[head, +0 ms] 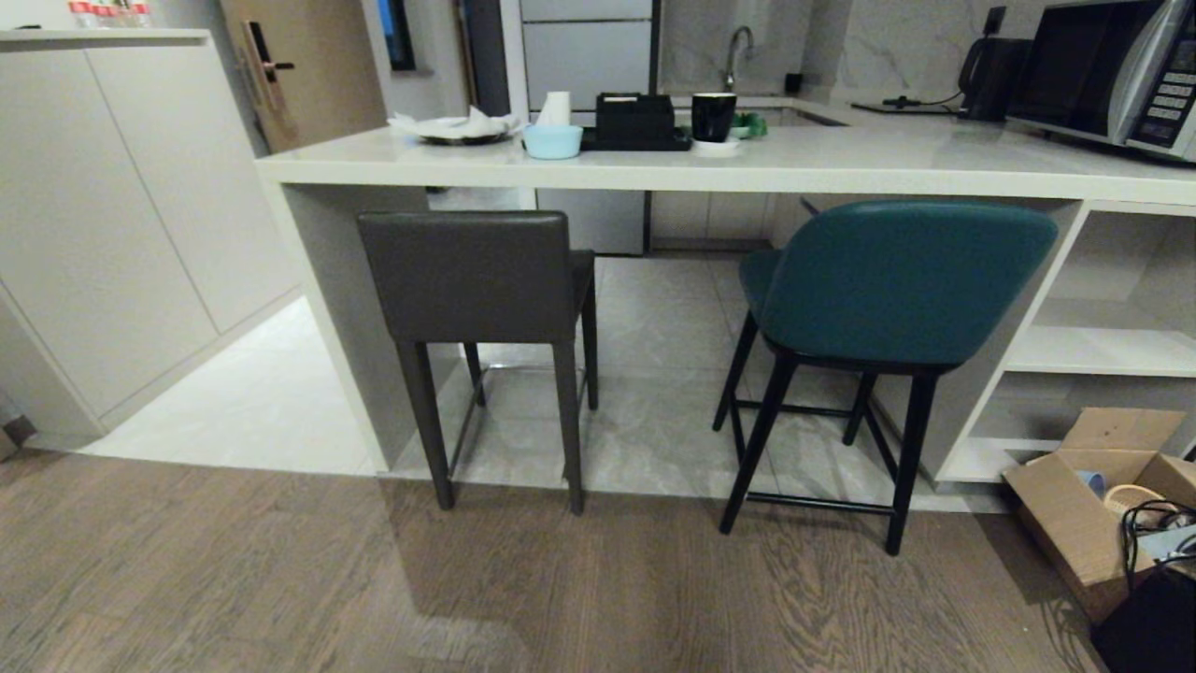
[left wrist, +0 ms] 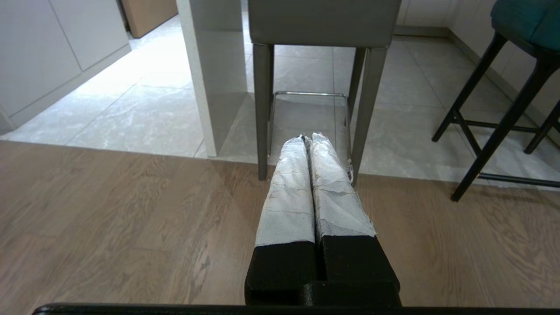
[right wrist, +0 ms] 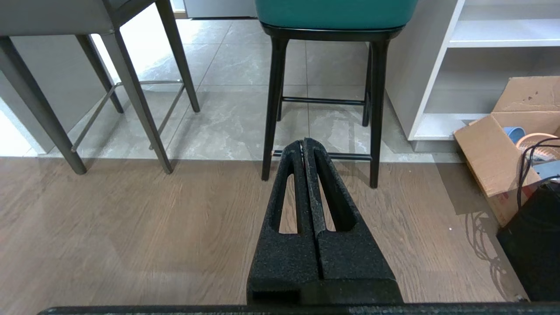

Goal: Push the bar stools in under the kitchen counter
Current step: Pull the gray chair out from under the dining table

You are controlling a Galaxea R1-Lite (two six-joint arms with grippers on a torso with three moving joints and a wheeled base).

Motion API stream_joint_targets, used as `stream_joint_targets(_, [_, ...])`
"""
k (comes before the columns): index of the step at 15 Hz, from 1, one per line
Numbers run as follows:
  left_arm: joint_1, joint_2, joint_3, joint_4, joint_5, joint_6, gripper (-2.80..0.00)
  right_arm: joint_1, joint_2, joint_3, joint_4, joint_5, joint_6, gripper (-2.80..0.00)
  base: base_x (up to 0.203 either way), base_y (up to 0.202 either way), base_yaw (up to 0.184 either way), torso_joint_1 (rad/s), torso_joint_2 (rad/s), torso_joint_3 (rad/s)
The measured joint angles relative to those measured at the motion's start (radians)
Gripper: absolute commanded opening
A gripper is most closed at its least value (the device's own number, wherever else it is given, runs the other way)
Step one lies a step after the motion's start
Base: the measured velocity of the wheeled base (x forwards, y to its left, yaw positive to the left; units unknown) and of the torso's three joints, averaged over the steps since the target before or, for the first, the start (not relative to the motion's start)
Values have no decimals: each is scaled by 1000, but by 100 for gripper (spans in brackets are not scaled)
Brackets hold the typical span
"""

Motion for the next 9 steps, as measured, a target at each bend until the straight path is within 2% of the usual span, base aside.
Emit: stream_joint_targets(9, [0, 0, 0, 0, 0, -1, -280, 0, 0, 0, 0, 0, 3, -280, 0, 0, 0, 0, 0, 0])
